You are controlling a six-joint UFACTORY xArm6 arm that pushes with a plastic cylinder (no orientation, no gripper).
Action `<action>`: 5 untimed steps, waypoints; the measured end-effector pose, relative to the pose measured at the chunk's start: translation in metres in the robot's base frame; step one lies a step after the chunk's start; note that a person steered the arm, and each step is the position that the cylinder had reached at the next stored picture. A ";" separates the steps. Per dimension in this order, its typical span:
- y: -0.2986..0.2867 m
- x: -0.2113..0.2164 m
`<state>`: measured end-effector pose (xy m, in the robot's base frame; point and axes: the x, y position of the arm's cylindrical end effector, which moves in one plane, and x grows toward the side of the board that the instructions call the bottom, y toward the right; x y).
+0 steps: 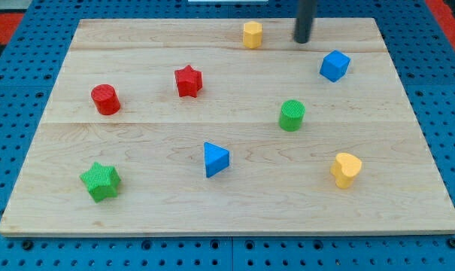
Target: Push the blue cube towards the yellow hexagon
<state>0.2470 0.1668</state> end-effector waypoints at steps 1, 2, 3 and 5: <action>0.077 0.013; 0.099 0.075; 0.056 0.129; 0.032 0.085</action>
<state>0.3316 0.1984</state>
